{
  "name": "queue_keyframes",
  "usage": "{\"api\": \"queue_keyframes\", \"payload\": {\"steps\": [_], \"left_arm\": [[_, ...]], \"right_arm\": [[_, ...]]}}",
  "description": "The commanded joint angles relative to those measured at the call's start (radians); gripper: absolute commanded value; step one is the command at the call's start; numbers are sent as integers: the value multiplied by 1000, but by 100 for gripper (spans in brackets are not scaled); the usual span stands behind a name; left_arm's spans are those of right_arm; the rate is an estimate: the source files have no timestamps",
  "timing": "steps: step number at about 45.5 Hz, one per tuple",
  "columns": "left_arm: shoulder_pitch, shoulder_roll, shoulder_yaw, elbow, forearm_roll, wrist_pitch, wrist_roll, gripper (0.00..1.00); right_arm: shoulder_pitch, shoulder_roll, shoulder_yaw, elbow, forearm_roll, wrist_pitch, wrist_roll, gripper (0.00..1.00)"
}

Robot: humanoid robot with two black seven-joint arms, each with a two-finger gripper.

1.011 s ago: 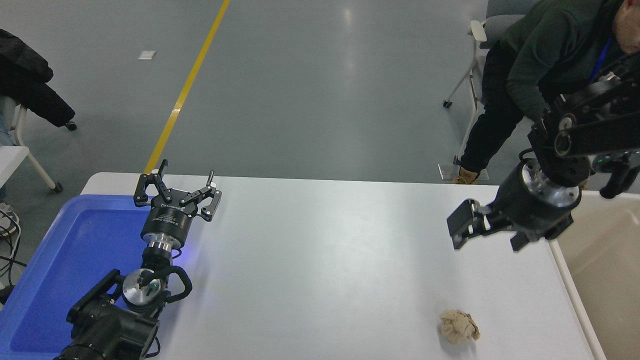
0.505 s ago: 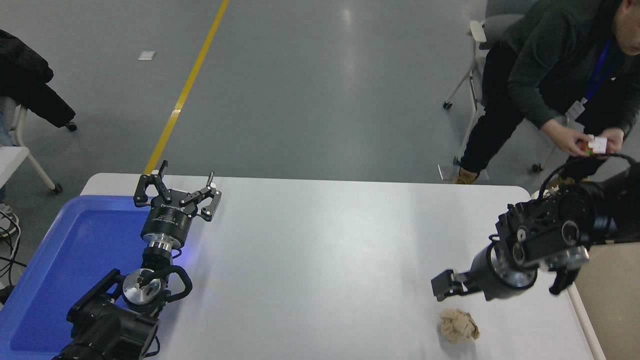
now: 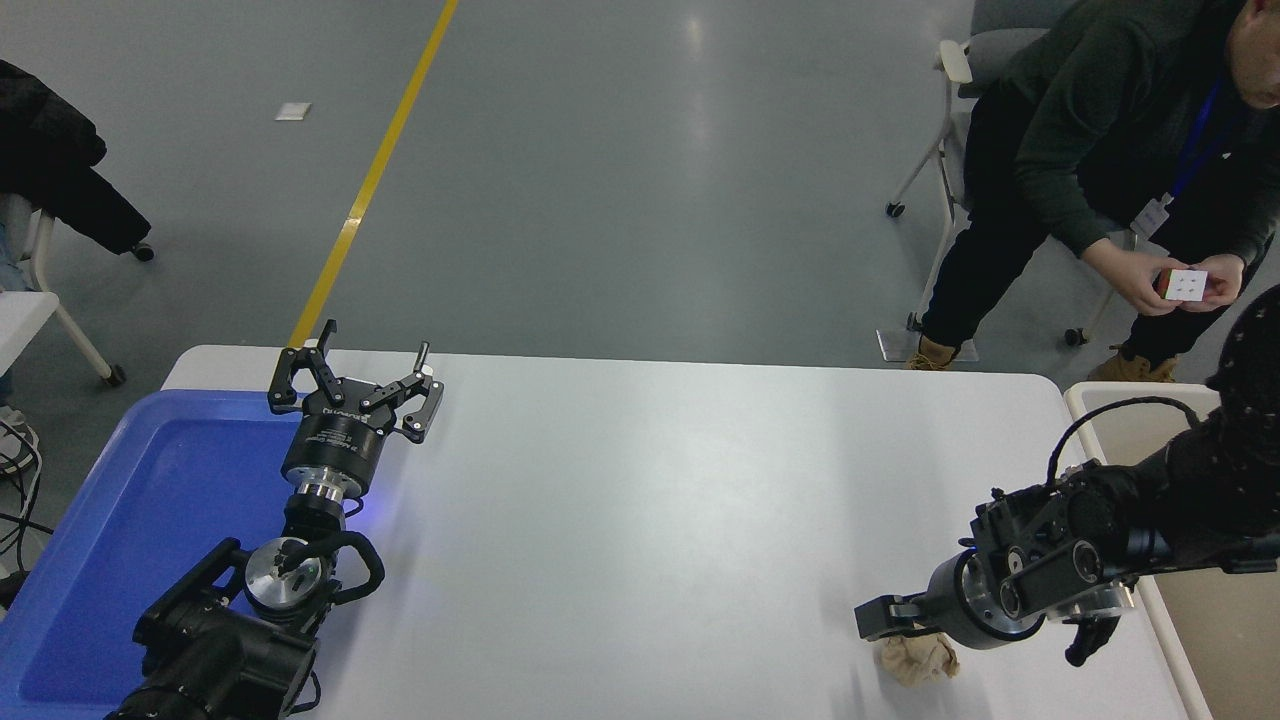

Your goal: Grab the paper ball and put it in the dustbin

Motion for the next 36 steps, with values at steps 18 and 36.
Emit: {"api": "queue_keyframes", "payload": {"steps": [18, 36], "left_arm": [[0, 0, 0, 0, 0, 0, 0, 99], [0, 0, 0, 0, 0, 0, 0, 99]], "right_arm": [[-60, 13, -9, -44, -47, -30, 2, 46], [-30, -15, -41, -11, -78, -21, 25, 0]]}}
